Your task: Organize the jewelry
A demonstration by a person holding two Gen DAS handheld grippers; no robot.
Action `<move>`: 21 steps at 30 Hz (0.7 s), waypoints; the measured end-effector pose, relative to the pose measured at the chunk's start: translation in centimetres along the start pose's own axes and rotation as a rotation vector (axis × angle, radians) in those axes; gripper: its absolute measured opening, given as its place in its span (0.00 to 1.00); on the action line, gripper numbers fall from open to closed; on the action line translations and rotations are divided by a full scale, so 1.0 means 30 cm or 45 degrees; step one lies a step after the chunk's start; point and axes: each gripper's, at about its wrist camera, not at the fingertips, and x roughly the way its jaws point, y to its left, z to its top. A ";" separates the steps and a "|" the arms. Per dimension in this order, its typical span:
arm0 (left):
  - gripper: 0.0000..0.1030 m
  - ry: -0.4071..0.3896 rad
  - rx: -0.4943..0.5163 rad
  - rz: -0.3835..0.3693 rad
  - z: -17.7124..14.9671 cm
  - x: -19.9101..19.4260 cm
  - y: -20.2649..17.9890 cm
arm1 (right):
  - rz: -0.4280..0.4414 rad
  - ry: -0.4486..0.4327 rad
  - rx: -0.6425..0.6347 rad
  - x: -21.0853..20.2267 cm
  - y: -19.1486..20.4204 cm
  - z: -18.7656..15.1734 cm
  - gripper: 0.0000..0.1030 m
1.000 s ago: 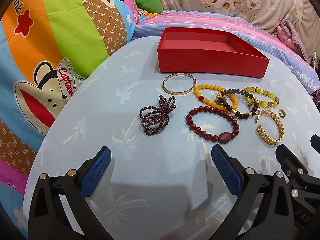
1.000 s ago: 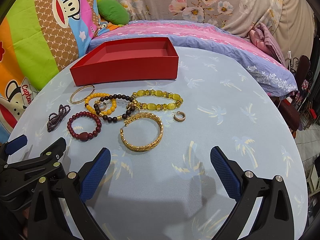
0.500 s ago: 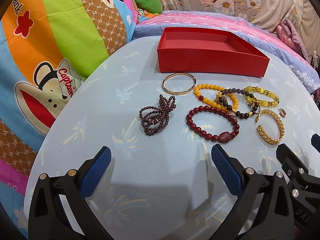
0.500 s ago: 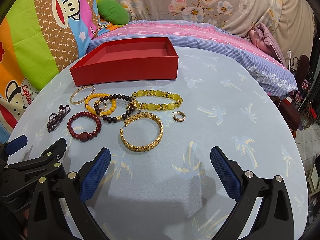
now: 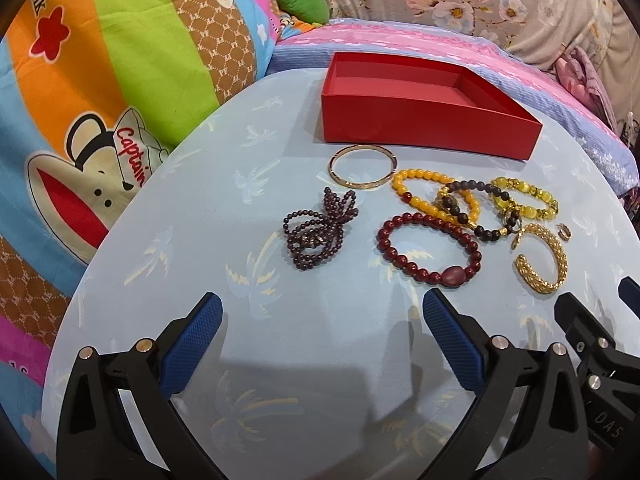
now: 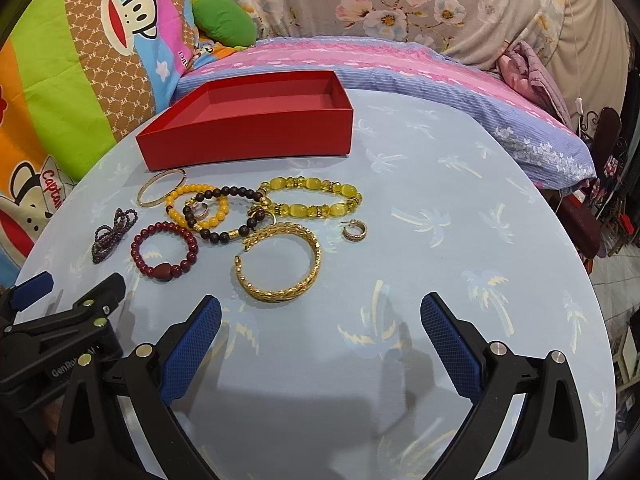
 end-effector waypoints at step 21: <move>0.93 0.012 -0.088 -0.001 0.074 0.044 0.096 | 0.042 0.095 0.041 0.098 -0.040 0.077 0.71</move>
